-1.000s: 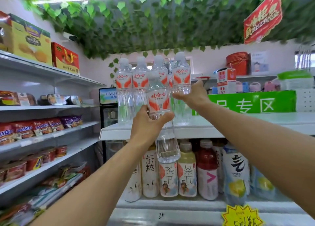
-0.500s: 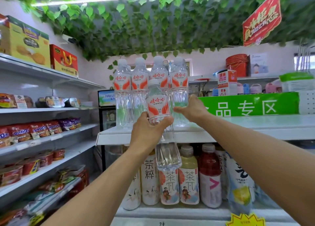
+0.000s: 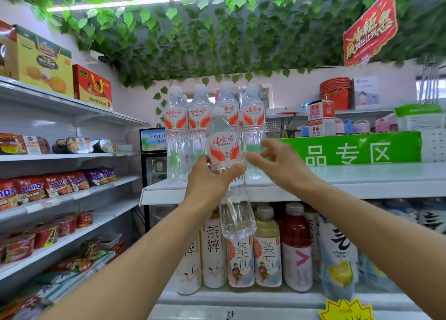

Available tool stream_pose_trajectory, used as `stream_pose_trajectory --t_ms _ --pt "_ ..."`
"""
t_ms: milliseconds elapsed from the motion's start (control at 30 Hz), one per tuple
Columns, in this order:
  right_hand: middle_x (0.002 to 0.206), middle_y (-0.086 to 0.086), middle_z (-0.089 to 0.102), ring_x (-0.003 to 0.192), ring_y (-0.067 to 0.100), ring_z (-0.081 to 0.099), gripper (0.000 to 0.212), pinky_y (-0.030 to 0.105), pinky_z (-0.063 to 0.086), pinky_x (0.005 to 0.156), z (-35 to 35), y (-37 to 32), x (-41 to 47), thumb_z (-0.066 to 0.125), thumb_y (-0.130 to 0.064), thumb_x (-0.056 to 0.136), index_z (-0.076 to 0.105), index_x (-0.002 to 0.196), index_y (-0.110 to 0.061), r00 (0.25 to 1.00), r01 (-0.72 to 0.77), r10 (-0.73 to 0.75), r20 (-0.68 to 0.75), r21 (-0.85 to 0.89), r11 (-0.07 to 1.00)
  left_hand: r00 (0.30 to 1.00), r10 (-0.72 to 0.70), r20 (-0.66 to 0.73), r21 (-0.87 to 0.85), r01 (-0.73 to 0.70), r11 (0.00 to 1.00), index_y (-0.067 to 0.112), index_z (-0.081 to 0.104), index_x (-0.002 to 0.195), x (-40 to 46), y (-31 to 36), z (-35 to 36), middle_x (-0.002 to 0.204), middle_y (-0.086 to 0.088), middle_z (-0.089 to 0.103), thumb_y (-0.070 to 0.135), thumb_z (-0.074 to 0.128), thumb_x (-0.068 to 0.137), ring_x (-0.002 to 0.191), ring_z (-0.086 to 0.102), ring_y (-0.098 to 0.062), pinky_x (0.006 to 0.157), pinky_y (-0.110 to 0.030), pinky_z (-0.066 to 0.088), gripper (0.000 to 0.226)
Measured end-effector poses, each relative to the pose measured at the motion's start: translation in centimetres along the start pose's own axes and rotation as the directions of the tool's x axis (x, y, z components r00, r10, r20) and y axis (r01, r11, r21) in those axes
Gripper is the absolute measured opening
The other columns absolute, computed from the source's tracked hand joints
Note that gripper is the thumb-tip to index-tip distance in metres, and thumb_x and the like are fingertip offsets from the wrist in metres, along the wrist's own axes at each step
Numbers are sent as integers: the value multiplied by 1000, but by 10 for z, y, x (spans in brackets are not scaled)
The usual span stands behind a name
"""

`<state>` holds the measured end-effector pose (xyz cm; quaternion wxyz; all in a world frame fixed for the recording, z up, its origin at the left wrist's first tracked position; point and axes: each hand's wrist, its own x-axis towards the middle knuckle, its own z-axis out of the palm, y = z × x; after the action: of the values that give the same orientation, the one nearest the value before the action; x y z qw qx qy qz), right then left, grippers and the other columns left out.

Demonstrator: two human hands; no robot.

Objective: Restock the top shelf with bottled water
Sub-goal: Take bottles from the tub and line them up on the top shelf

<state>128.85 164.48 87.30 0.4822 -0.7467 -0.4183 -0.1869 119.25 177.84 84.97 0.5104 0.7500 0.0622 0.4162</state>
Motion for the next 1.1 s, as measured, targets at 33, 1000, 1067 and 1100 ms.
stream_pose_trajectory --t_ms 33,1000,1067,1100 --pt "115 3 67 93 13 64 41 24 49 73 -3 -9 -15 61 -37 95 57 129 -15 994 14 -21 112 62 998 1000 25 -2 -8 -25 1000 22 57 119 0 7 1 108 6 69 41 81 74 99 66 -14 84 -31 53 55" --pt "111 11 63 92 24 60 76 44 56 85 4 31 62 78 -60 68 53 123 -15 992 -126 118 -55 -181 975 877 389 284 892 -390 229 34 21 153 128 62 -15 157 -7 34 55 69 82 148 23 -26 121 -53 4 87" --pt "113 15 64 87 22 54 78 41 54 82 6 33 66 79 -61 67 55 125 -15 991 -127 118 -60 -179 976 868 412 276 899 -385 207 34 22 153 128 60 -15 156 -7 36 54 71 81 146 26 -27 121 -53 6 89" --pt "114 16 64 86 21 52 79 42 54 81 6 34 67 79 -61 67 55 126 -15 991 -126 117 -58 -178 976 865 419 274 901 -384 204 34 23 153 129 59 -14 156 -7 37 53 72 80 146 28 -28 121 -53 7 89"
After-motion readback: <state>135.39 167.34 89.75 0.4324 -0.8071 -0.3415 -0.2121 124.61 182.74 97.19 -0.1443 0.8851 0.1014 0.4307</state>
